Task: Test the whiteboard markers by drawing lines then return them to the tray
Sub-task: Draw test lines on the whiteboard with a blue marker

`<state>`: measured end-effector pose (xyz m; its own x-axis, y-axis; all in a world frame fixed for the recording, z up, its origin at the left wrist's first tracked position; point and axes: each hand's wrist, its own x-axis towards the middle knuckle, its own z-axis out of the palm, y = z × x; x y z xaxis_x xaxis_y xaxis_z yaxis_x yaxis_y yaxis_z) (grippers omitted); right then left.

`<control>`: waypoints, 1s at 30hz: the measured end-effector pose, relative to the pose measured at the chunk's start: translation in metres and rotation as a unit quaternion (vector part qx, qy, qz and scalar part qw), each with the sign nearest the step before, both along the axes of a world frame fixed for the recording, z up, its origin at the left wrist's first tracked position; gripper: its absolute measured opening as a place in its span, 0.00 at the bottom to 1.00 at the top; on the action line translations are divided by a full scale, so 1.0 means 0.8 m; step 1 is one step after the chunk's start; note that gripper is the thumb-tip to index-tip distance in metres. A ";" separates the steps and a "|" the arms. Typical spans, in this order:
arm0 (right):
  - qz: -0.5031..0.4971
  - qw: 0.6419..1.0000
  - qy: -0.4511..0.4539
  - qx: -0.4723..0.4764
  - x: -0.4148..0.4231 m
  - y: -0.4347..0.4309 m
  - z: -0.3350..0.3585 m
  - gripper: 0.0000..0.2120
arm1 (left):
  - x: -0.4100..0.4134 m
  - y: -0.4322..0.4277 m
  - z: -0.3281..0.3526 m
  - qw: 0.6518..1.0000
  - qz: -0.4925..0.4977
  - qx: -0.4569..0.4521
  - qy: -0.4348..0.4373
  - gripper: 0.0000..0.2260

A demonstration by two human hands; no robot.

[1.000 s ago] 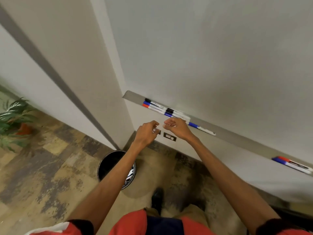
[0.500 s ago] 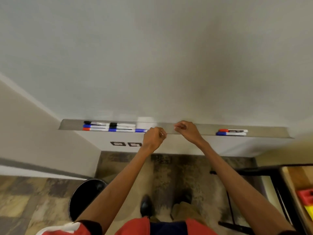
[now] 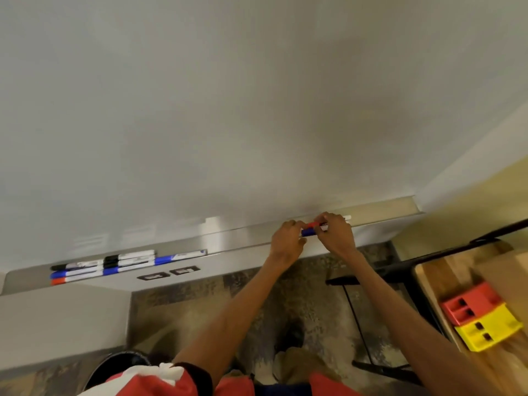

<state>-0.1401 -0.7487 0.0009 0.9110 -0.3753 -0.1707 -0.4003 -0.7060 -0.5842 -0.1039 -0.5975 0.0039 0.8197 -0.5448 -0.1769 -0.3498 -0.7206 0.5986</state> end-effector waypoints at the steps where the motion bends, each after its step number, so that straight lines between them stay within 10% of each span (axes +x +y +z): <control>1: 0.018 0.999 0.009 -0.027 -0.002 -0.011 -0.005 0.08 | -0.001 -0.010 -0.004 1.000 -0.007 0.007 -0.002 0.15; 30: 0.224 0.959 -0.080 -0.157 0.003 0.030 -0.003 0.18 | 0.037 0.041 0.016 0.996 -0.076 -0.016 0.033 0.08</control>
